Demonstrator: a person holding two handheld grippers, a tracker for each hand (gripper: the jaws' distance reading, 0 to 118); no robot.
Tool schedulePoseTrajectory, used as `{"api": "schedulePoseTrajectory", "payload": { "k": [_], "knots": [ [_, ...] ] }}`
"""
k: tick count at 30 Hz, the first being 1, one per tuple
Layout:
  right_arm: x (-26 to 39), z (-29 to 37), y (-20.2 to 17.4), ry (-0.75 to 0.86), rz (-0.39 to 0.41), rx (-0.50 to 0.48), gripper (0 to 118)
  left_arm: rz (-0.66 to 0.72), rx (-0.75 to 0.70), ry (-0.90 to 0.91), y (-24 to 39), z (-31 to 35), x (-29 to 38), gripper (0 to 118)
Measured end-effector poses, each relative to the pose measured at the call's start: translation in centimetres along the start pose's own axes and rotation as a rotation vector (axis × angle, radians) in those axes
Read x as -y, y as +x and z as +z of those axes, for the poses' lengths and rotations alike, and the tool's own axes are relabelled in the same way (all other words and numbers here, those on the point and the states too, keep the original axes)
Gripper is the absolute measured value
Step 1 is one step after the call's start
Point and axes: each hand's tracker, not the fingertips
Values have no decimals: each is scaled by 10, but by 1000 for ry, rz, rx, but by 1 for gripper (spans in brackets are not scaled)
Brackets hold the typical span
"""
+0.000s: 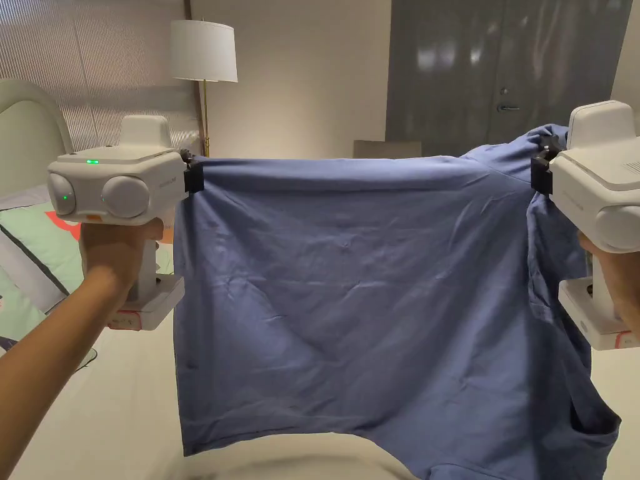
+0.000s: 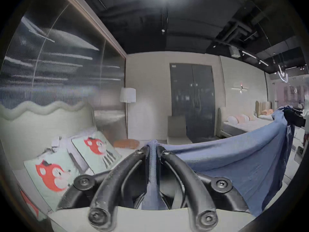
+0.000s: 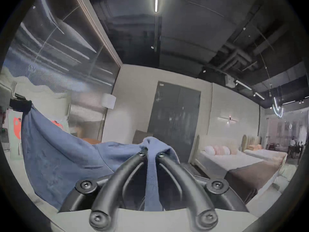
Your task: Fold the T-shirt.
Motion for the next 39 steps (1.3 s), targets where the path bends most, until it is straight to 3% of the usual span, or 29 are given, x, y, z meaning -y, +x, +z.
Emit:
{"api": "schedulePoseTrajectory", "payload": {
  "k": [9, 18, 24, 30, 39],
  "knots": [
    [0, -40, 9, 38, -62, -17, 4, 9, 0, 41, 4, -36, -3, 2],
    [99, -57, -4, -106, -62, -67, 4, -14, 12, -92, 9, -76, 98, 2],
    [169, -52, -10, -226, -107, -99, 4, -19, 23, -202, 13, -68, 170, 2],
    [222, -14, -23, -338, -137, -140, 4, -20, 23, -320, 9, -35, 239, 2],
    [269, 101, -39, -492, -210, -207, 4, 10, 27, -486, -4, 63, 319, 2]
  ]
}}
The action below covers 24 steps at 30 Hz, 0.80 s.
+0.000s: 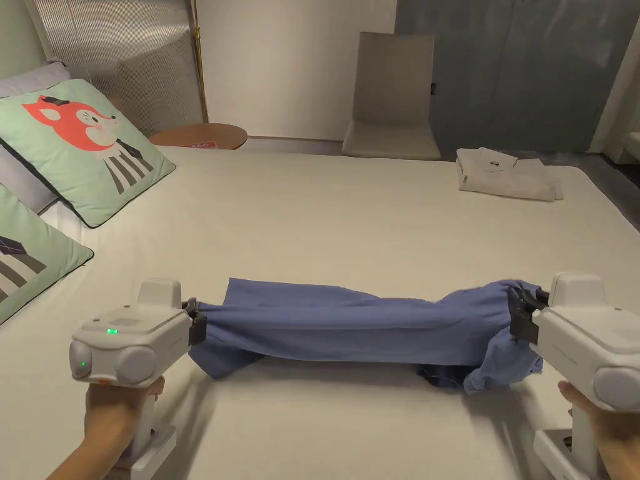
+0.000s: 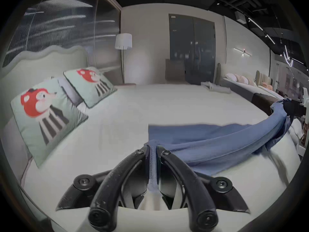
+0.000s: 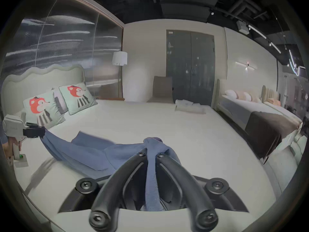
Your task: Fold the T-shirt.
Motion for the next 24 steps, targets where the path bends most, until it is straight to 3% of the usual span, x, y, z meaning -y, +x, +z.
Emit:
{"api": "schedulePoseTrajectory", "payload": {
  "k": [9, 18, 24],
  "knots": [
    [87, 86, -7, -129, -110, -49, 4, 57, 14, -110, -19, 65, 99, 3],
    [143, 171, -14, -189, -212, -79, 4, 80, 12, -159, -31, 131, 154, 3],
    [170, 213, -27, -239, -209, -73, 4, 46, 10, -214, -35, 167, 181, 2]
  ]
}}
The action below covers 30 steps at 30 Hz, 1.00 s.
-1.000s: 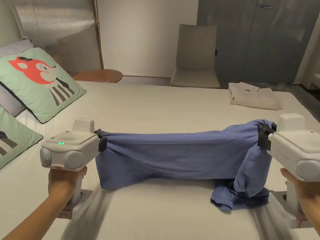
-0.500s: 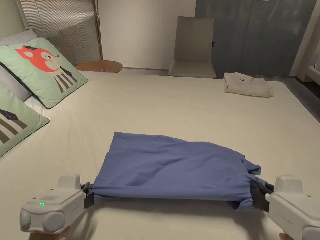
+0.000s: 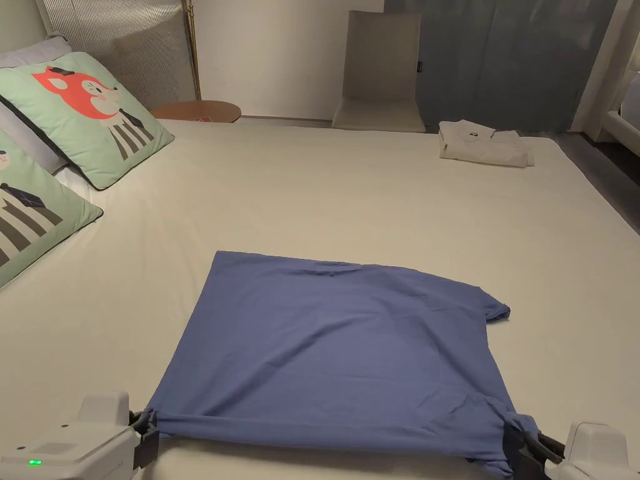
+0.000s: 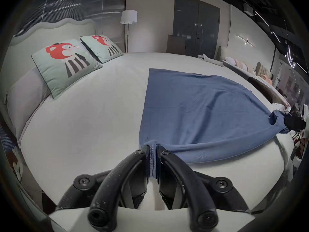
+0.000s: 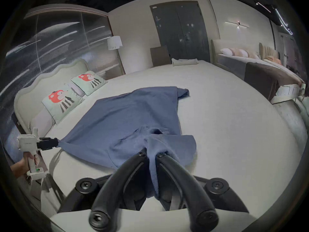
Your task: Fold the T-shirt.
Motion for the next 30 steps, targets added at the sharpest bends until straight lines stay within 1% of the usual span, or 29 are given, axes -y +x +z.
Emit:
{"api": "schedulePoseTrajectory", "payload": {
  "k": [3, 4, 7, 10, 11, 12, 13, 14, 15, 16, 17, 19, 20, 24, 28, 29, 30],
  "knots": [
    [19, 2, -4, -61, 16, 36, 4, -11, -4, -34, 1, 6, 18, 2],
    [28, -3, 1, -85, 17, 48, 4, -8, -8, -51, 1, 5, 22, 3],
    [40, -15, 0, -160, 19, 85, 4, 1, -10, -76, 4, 1, 31, 3],
    [42, -20, -2, -176, 11, 98, 5, -13, -21, -75, 7, 0, 28, 5],
    [40, -18, -5, -174, 8, 100, 15, -14, -23, -81, 8, 0, 27, 9],
    [40, -19, 0, -171, 7, 107, 32, -11, -23, -89, 8, 2, 24, 18],
    [34, -15, -3, -167, 14, 108, 54, -4, -26, -101, 11, 5, 20, 36],
    [26, -11, -6, -147, 26, 111, 82, 10, -26, -96, 12, 8, 15, 65],
    [18, -8, -9, -115, 36, 116, 97, 22, -17, -76, 14, 11, 10, 83],
    [5, -2, -12, -75, 43, 120, 105, 39, -3, -30, 17, 16, 1, 96],
    [-5, 3, -16, -26, 47, 125, 106, 54, 11, 16, 21, 21, -7, 102],
    [-29, 15, -24, 92, 60, 131, 106, 67, 46, 119, 30, 33, -28, 104],
    [-43, 20, -29, 123, 66, 128, 105, 65, 55, 160, 34, 38, -38, 104],
    [-80, 34, -43, 268, 99, 127, 105, 11, 58, 343, 56, 55, -72, 104],
    [-97, 41, -58, 374, 139, 162, 104, -19, 44, 482, 78, 68, -90, 104],
    [-98, 43, -60, 391, 143, 174, 102, -17, 45, 503, 81, 70, -93, 102],
    [-100, 44, -63, 404, 148, 183, 97, -21, 52, 523, 84, 73, -94, 97]
  ]
}}
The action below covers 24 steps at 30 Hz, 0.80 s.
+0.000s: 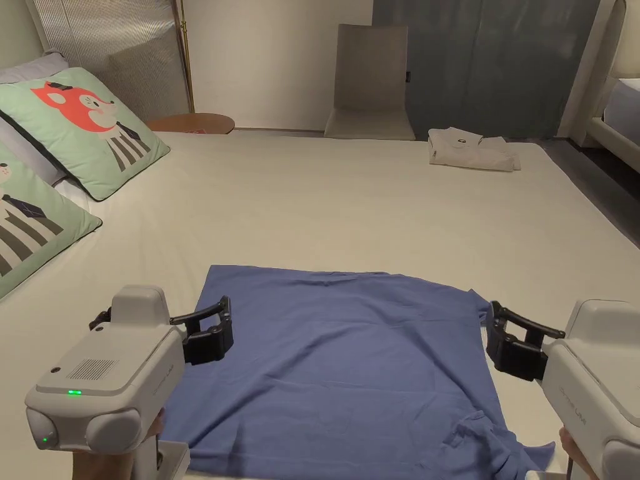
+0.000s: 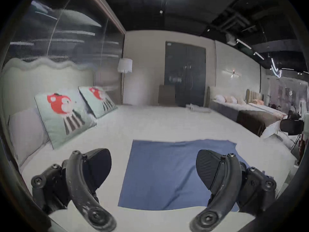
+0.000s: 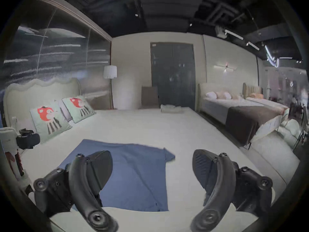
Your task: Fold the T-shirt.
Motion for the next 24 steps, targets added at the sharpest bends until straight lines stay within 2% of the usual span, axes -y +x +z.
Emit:
{"api": "schedulePoseTrajectory", "payload": {
  "k": [1, 4, 5, 8, 14, 19, 22, 23, 24],
  "knots": [
    [-2, 2, -4, 20, 9, 5, 87, 3, 4, 23, 3, 2, -2, 85],
    [-3, 5, -9, 58, 20, 37, 25, -1, 0, 47, 10, 6, -4, 3],
    [-3, 5, -10, 64, 29, 47, 2, -10, -7, 51, 13, 5, -3, 0],
    [0, 0, -4, 83, 29, 51, 1, -13, 41, 35, 9, 5, -2, 0],
    [2, 0, -2, 79, 13, 53, 0, -42, 30, -18, 5, 3, 3, 0],
    [7, 0, -1, 54, 17, 49, 0, -19, -23, -278, -16, -3, 17, 0],
    [12, 0, -1, 35, 13, 40, 0, 13, -20, -377, -36, 1, 36, 0],
    [13, 0, -1, 29, 7, 27, 0, 15, -38, -403, -39, 3, 42, 2],
    [15, -1, 0, 23, -6, 16, 0, 11, -39, -443, -44, 4, 48, 11]
  ]
}}
